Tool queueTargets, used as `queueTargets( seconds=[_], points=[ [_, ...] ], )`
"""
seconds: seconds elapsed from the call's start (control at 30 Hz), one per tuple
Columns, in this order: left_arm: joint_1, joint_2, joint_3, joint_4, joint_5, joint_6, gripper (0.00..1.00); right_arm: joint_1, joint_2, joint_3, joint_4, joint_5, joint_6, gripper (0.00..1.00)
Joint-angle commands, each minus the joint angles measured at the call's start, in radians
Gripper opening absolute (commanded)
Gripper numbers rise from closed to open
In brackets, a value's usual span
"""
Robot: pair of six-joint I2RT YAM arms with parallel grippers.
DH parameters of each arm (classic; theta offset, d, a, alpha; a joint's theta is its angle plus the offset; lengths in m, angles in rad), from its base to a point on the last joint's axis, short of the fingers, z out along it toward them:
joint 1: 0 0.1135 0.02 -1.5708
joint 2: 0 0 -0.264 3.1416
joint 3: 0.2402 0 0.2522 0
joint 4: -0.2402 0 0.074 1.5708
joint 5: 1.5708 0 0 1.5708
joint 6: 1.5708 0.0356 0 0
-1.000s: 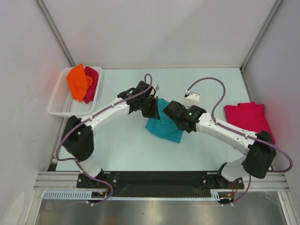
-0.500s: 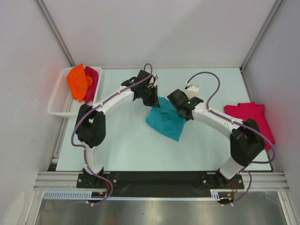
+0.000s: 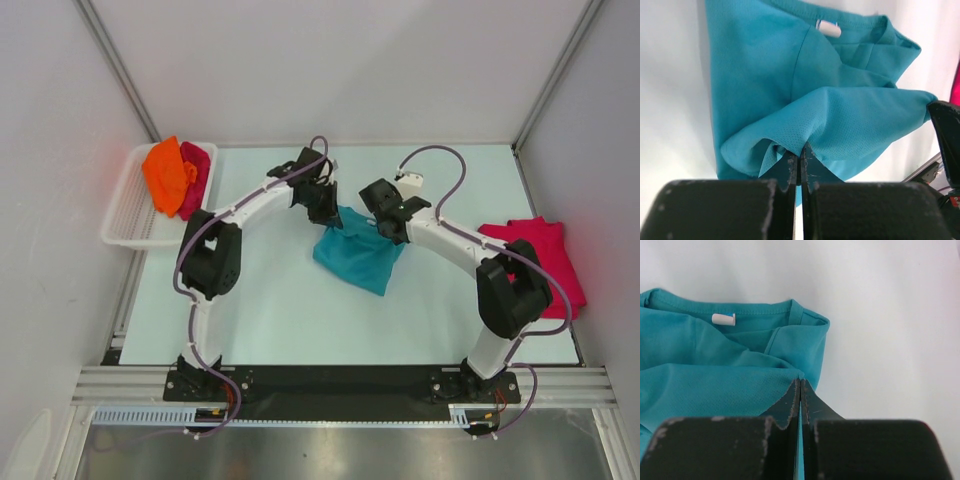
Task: Fold and stack the t-shirts
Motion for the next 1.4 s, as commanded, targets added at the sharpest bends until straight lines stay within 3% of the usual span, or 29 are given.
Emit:
queueTargets(
  seconds=[0.0,0.2,0.23,0.27,0.37,0.4,0.43,0.5,0.8,1.07,1.37],
  points=[
    [0.020,0.042,0.103,0.012,0.044,-0.004,0.00,-0.014,0.017,0.060,0.028,0.033,-0.013,0.00],
    [0.040,0.102,0.181,-0.002,0.052,-0.009,0.02,-0.040,0.040,0.065,0.031,0.036,0.002,0.00],
    [0.041,0.108,0.189,-0.014,0.049,-0.009,0.13,-0.046,0.044,0.066,0.031,0.026,0.004,0.00],
    [0.044,0.114,0.194,-0.020,0.024,-0.010,0.54,-0.057,0.055,0.068,0.032,0.015,0.004,0.00],
    [0.052,0.105,0.194,-0.041,-0.038,-0.007,0.99,-0.071,0.067,0.069,0.028,0.001,0.014,0.23],
    [0.053,0.100,0.189,-0.052,-0.052,-0.002,1.00,-0.073,0.069,0.069,0.028,0.007,0.016,0.37],
    [0.056,0.097,0.189,-0.054,-0.057,-0.001,1.00,-0.074,0.067,0.066,0.031,0.012,0.019,0.43],
    [0.061,0.091,0.185,-0.061,-0.065,0.005,0.99,-0.074,0.063,0.063,0.045,0.019,0.005,0.48],
    [0.066,0.021,0.131,-0.071,-0.091,0.010,1.00,-0.080,0.003,0.062,0.075,0.075,-0.026,0.48],
    [0.063,-0.108,0.050,-0.068,-0.111,-0.005,1.00,-0.002,-0.115,0.071,0.022,0.127,-0.001,0.47],
    [0.047,-0.173,-0.036,-0.034,-0.095,-0.004,1.00,0.050,-0.071,0.088,0.020,0.021,0.019,0.43]
  ],
)
